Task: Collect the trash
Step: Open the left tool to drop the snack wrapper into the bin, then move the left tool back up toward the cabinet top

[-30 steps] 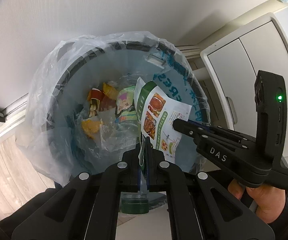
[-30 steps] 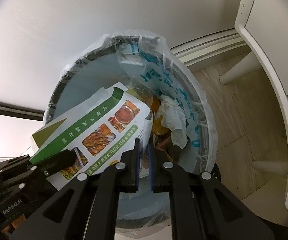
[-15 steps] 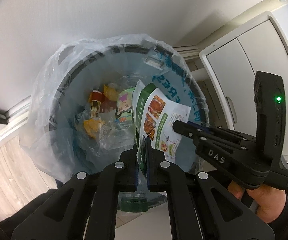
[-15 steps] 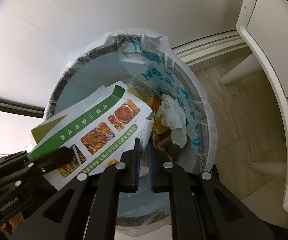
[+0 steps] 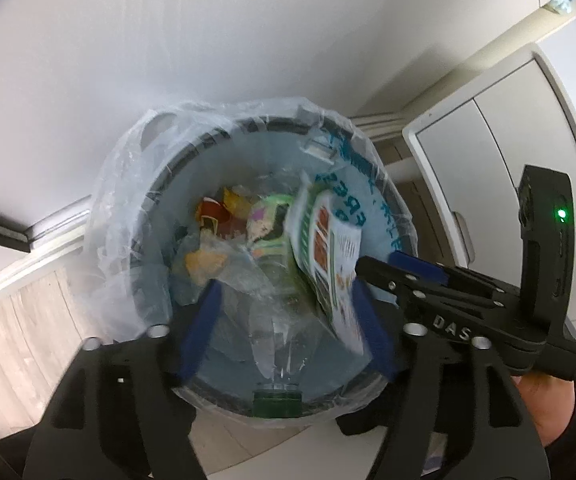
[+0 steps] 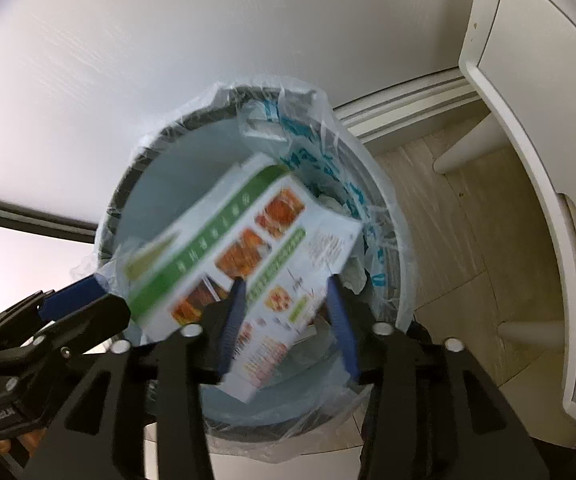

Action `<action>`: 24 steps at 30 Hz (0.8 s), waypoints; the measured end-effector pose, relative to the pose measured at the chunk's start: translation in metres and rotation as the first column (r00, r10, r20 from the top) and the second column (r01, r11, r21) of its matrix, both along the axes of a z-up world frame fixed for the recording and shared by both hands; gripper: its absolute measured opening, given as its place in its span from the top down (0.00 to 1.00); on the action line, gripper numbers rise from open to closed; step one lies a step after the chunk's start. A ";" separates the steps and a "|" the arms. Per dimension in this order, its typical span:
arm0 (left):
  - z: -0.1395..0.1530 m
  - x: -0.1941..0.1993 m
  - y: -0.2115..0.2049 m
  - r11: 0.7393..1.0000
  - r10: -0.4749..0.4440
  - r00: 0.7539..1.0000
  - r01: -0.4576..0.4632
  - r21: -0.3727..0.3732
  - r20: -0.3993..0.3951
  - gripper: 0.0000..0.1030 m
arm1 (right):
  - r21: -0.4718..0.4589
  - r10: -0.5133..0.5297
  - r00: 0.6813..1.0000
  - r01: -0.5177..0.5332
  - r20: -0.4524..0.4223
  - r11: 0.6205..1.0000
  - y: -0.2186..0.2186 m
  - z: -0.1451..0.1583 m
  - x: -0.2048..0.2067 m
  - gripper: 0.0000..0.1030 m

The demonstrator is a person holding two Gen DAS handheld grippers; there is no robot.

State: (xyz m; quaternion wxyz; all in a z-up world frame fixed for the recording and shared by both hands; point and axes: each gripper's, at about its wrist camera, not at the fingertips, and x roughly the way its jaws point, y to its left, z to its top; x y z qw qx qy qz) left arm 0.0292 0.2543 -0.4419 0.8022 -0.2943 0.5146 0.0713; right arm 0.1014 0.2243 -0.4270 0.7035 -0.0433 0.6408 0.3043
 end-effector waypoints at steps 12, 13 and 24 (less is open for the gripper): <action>0.020 -0.006 -0.008 0.999 -0.003 1.000 0.002 0.032 0.028 0.11 | 0.047 -0.016 1.000 0.016 0.012 0.999 -0.023 0.029 -0.004 0.21; 0.021 -0.006 -0.008 0.999 -0.003 1.000 0.002 0.033 0.030 0.11 | 0.047 -0.013 1.000 0.012 0.023 0.999 -0.025 0.032 -0.005 0.20; 0.045 -0.012 -0.014 0.999 -0.024 0.996 0.020 0.044 0.091 0.09 | 0.130 -0.041 0.996 0.031 0.079 0.991 -0.045 0.065 -0.014 0.15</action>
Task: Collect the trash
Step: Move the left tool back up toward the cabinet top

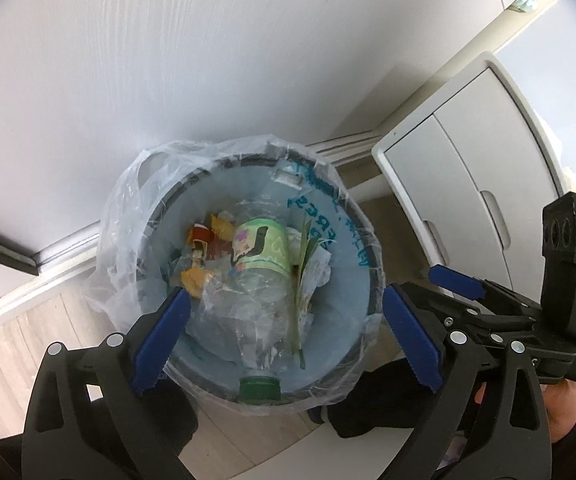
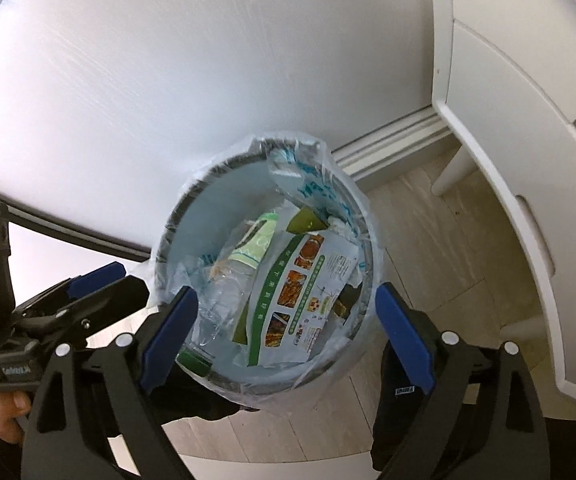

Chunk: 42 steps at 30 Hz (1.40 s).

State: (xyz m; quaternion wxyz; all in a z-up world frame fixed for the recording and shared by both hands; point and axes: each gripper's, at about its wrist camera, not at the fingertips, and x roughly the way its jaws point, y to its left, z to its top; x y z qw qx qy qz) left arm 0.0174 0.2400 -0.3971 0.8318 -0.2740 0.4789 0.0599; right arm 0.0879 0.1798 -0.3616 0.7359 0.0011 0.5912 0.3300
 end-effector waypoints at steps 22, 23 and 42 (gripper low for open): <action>0.113 0.000 -0.043 0.981 -0.150 0.979 0.130 0.145 0.136 0.09 | 0.024 -0.122 0.962 0.120 0.244 0.993 -0.062 0.103 -0.013 0.15; 0.119 0.002 -0.046 0.979 -0.159 0.976 0.136 0.154 0.147 0.09 | 0.026 -0.126 0.956 0.124 0.264 0.992 -0.068 0.112 -0.013 0.15; 0.216 0.032 -0.158 0.911 -0.377 0.873 0.287 0.297 0.310 0.09 | 0.079 -0.298 0.872 0.291 0.389 0.953 -0.198 0.189 -0.009 0.15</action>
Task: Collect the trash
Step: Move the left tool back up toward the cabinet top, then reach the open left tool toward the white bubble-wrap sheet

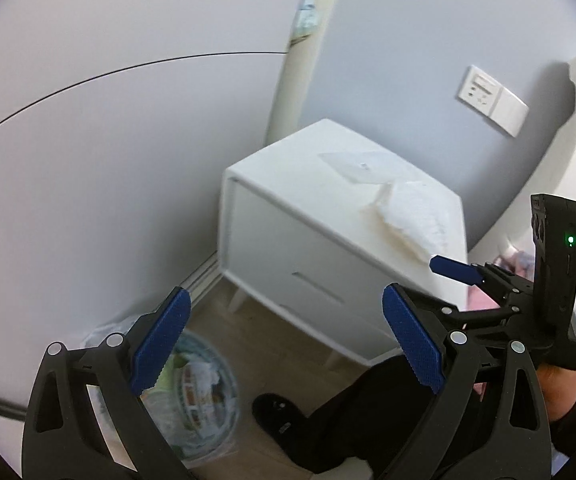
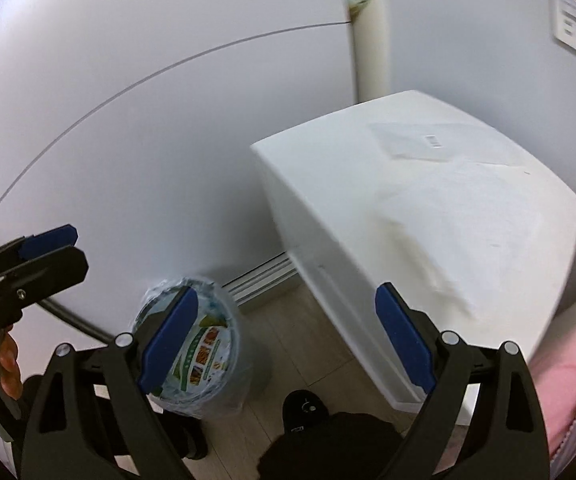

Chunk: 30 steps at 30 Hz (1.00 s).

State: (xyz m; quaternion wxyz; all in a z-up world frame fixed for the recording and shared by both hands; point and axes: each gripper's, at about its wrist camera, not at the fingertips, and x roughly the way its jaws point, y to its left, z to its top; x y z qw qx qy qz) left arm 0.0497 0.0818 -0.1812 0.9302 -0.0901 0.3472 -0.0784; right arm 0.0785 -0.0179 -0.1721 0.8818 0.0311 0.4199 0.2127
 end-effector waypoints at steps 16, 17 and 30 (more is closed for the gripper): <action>0.031 0.036 -0.072 0.991 -0.135 0.990 0.134 0.023 0.046 0.09 | 0.034 -0.145 0.989 0.144 0.024 0.989 -0.104 0.024 0.005 0.15; 0.031 0.039 -0.076 0.990 -0.141 0.989 0.140 0.023 0.044 0.09 | 0.038 -0.152 0.988 0.151 0.024 0.988 -0.109 0.025 0.006 0.15; 0.013 0.077 -0.118 0.979 -0.206 0.979 0.206 0.004 -0.012 0.09 | 0.123 -0.211 0.977 0.213 -0.030 0.969 -0.179 0.009 0.039 0.15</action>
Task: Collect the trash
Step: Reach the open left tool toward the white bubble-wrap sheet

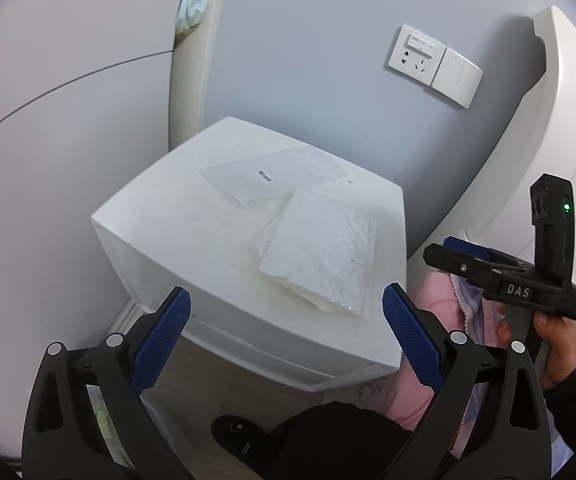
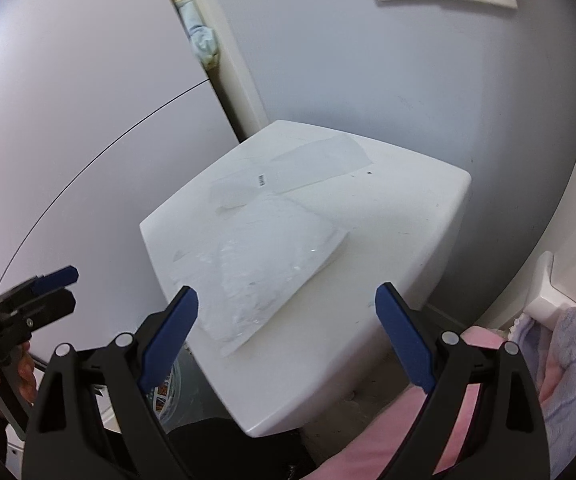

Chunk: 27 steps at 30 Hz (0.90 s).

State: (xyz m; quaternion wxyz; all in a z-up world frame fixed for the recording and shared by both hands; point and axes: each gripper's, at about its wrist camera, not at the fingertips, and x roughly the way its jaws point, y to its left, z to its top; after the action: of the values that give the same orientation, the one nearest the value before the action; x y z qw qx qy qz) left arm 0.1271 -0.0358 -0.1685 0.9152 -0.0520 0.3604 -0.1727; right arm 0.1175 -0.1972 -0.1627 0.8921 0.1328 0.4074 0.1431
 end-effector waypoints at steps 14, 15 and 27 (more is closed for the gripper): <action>-0.028 0.035 -0.019 0.999 -0.005 0.997 0.003 -0.034 -0.075 0.09 | 0.070 0.040 0.999 -0.038 -0.022 0.997 -0.011 -0.021 0.041 0.15; -0.030 0.037 -0.019 0.999 -0.004 0.997 0.001 -0.037 -0.080 0.09 | 0.070 0.049 0.999 -0.047 -0.019 0.996 -0.012 -0.021 0.046 0.15; -0.053 0.056 -0.028 0.996 0.005 0.992 -0.017 -0.088 -0.129 0.09 | 0.084 0.176 0.984 -0.172 -0.040 0.982 -0.021 -0.038 0.080 0.15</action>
State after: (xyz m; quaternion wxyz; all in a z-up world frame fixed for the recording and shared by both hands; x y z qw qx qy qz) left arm 0.1829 -0.0633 -0.2212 0.8878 -0.1056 0.4102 -0.1798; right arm 0.1976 -0.2183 -0.2009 0.8602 0.1360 0.4324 0.2335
